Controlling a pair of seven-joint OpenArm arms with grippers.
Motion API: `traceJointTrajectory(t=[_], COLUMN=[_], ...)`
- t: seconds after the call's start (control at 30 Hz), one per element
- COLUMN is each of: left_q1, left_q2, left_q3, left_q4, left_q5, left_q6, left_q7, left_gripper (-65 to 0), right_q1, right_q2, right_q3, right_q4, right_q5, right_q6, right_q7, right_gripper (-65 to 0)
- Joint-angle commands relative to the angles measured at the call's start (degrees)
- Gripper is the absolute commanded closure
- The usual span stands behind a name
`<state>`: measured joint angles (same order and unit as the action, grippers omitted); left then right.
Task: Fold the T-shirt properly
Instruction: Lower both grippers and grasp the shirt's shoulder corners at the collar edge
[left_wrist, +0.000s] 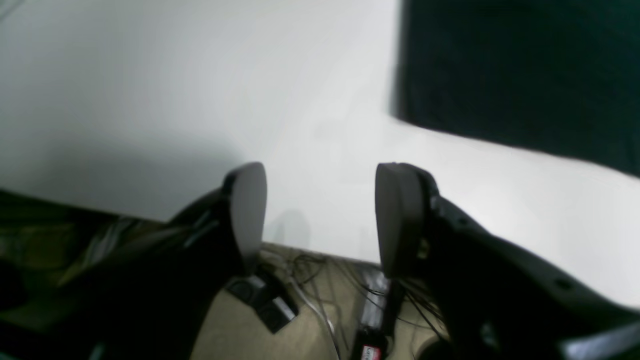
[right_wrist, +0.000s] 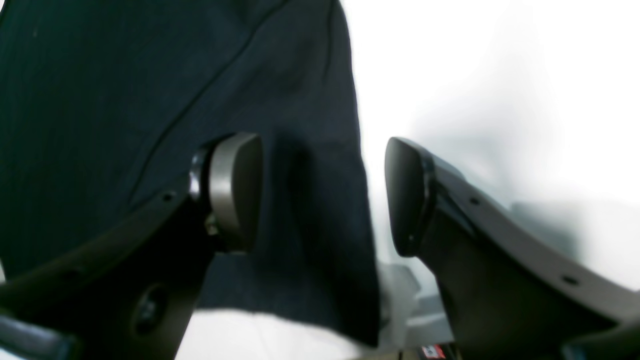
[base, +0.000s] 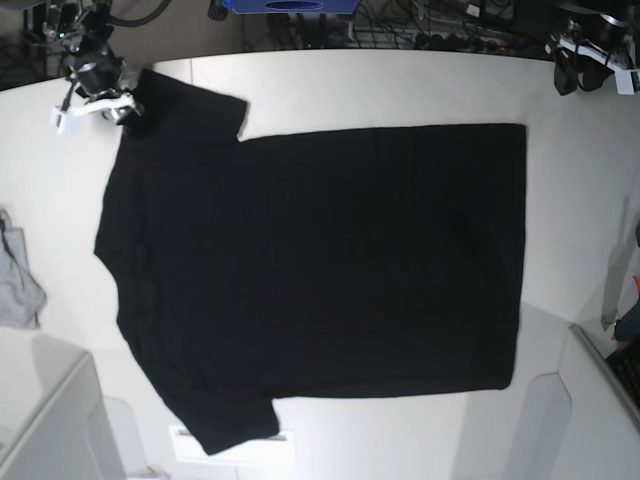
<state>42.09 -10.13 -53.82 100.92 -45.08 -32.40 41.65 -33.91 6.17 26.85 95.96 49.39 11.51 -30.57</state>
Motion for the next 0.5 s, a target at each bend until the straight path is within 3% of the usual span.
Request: traceJointTrajectory(t=[0.0, 0.1, 0.17, 0.23, 0.4, 0.47], left_q1=[-0.5, -2.6, -3.7, -4.3, -5.2, -6.5], left_q2=[0.0, 0.8, 1.1, 1.2, 1.2, 1.5], left_q3=[-1.4, -1.8, -1.3, 0.2, 5.1, 7.1], left_q4=[0.7, 1.1, 1.0, 0.6, 0.0, -0.7], left_q5=[-0.9, -0.9, -0.9, -0.9, -0.9, -0.9], left_q6=[-0.4, -0.4, -0.4, -0.4, -0.4, -0.3], left_q7=[0.8, 2.1, 2.3, 2.3, 2.0, 2.3], left_gripper=[-33.7, -33.7, -33.6, -33.4, -33.2, -33.7], right_q1=[-0.5, -0.3, -0.2, 0.4, 1.8, 2.0], right_q2=[-0.7, -1.0, -1.0, -0.9, -0.7, -0.7], right_q3=[-0.1, -0.2, -0.2, 0.1, 0.2, 0.2], right_q4=[0.1, -0.9, -2.2, -3.7, -7.4, -8.2], right_q5=[-0.2, -0.2, -0.2, -0.2, 0.2, 0.2], right_q6=[1.5, 2.9, 3.0, 3.0, 3.1, 3.1], right_q7=[-1.8, -2.3, -2.1, -2.0, -2.1, -2.1], right_gripper=[-35.4, -35.1, -31.4, -24.6, 0.0, 0.0])
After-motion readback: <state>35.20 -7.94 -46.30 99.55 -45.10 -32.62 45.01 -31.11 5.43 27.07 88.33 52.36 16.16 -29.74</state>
